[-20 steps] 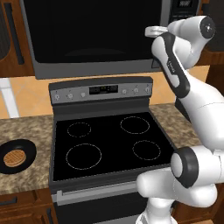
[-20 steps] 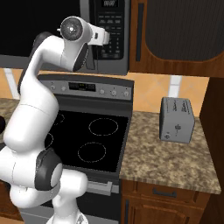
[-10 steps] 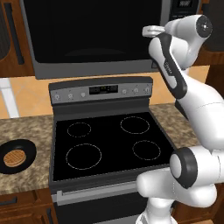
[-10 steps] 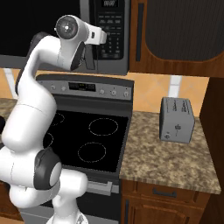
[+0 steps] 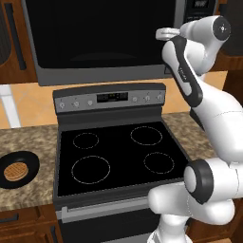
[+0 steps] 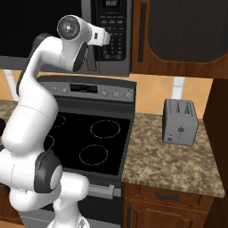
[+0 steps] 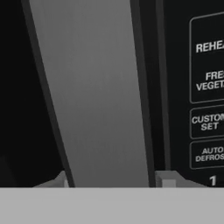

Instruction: Open the microwave, place the bowl with waffle inside the microwave, then close the microwave door and turn it on.

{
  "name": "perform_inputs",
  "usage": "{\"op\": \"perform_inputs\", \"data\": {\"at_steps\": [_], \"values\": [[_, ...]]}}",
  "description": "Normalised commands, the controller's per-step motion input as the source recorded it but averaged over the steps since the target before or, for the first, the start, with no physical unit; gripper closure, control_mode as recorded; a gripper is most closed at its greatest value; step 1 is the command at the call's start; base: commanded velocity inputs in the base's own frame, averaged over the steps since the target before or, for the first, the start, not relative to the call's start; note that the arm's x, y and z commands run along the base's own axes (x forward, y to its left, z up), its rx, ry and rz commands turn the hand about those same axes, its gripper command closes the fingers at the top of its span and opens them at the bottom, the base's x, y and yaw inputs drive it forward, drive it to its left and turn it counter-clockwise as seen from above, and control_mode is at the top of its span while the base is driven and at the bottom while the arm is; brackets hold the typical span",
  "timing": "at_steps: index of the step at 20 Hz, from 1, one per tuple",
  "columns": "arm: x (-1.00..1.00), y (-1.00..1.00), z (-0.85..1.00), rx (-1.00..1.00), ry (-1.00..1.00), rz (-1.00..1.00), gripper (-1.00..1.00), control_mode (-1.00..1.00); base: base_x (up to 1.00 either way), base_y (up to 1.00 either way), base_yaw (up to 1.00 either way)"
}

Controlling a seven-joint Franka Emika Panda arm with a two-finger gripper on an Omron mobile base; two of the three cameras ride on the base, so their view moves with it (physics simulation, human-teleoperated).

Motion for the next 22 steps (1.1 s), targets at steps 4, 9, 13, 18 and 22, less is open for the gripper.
{"op": "perform_inputs", "data": {"at_steps": [4,9,13,18,22], "values": [[-0.61,0.00,0.00,-0.01,0.06,-0.22,1.00,-1.00,0.00,0.00,0.00],[-0.98,-0.02,0.03,-0.17,0.07,-0.27,1.00,-1.00,0.00,0.00,0.00],[-1.00,0.00,0.00,-0.16,-0.11,-0.22,1.00,-1.00,0.00,0.00,0.00],[-1.00,0.02,-0.09,-0.08,-0.26,-0.23,1.00,-1.00,0.00,0.00,0.00],[-1.00,0.19,-0.24,-0.03,-0.36,-0.25,1.00,-1.00,0.00,0.00,0.00]]}}
